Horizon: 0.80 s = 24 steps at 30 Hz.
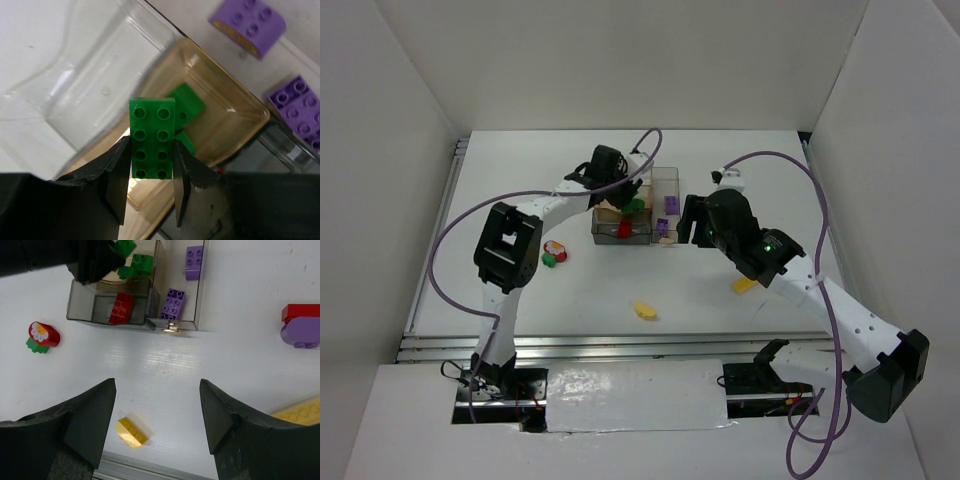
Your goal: Sort the legos into containers by color
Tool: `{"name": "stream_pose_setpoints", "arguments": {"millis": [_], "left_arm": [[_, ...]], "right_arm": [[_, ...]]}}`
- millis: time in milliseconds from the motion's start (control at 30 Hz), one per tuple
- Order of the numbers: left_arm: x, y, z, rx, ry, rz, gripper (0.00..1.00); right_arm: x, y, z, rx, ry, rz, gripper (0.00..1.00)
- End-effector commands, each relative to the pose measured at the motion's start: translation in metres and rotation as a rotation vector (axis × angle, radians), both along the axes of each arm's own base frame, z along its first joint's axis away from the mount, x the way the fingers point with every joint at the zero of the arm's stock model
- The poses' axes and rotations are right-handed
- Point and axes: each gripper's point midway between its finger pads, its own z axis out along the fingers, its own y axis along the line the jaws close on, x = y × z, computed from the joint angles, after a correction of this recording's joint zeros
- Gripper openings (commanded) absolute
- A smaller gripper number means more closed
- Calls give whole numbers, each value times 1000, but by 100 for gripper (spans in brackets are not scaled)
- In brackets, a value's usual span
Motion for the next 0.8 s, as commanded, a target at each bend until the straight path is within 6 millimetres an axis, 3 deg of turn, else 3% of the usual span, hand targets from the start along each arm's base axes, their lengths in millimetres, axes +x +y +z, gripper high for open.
{"name": "stream_pose_setpoints", "arguments": {"millis": [0, 100, 133, 167, 300, 333, 367, 400, 433, 500, 533, 567, 600, 633, 667, 700, 767], "left_arm": [[-6, -9, 23, 11, -100, -71, 0], [-7, -10, 23, 3, -90, -67, 3], [-7, -10, 22, 4, -87, -56, 9], [-6, -8, 18, 11, -82, -42, 21], [-1, -2, 20, 11, -111, 7, 41], [-1, 0, 29, -5, -126, 25, 52], [-3, 2, 28, -7, -128, 32, 99], [-5, 4, 31, -10, -132, 42, 99], [0, 3, 52, -51, -184, 61, 99], [0, 9, 64, -64, -215, 105, 100], [-1, 9, 89, -112, -253, 126, 100], [-1, 19, 94, -107, -270, 180, 99], [-3, 25, 120, -156, -303, 240, 99], [-4, 35, 130, -177, -317, 313, 99], [-8, 58, 158, -242, -349, 481, 100], [-12, 72, 167, -281, -350, 582, 99], [-31, 105, 161, -304, -291, 761, 99]], "right_arm": [[1, -4, 7, 3, -34, 0, 75], [1, -2, 7, 7, -29, 9, 75], [0, -1, 7, 8, -29, 12, 75], [0, -2, 7, 8, -30, 10, 75], [-2, -3, 7, 7, -28, 12, 75], [-2, -3, 8, 9, -31, 12, 75], [-2, -3, 7, 9, -29, 11, 75], [-2, -3, 8, 7, -32, 12, 75], [-2, -3, 7, 6, -27, 12, 75], [-2, -2, 8, 5, -28, 13, 75], [-2, -2, 7, 9, -26, 14, 75], [-2, -2, 8, 10, -28, 15, 75], [-2, -3, 8, 12, -29, 14, 75], [-2, -2, 8, 17, -32, 16, 75], [-2, -3, 8, 15, -34, 14, 76], [-2, -2, 9, 19, -35, 10, 76], [-2, -1, 7, 25, -32, 13, 77]]}}
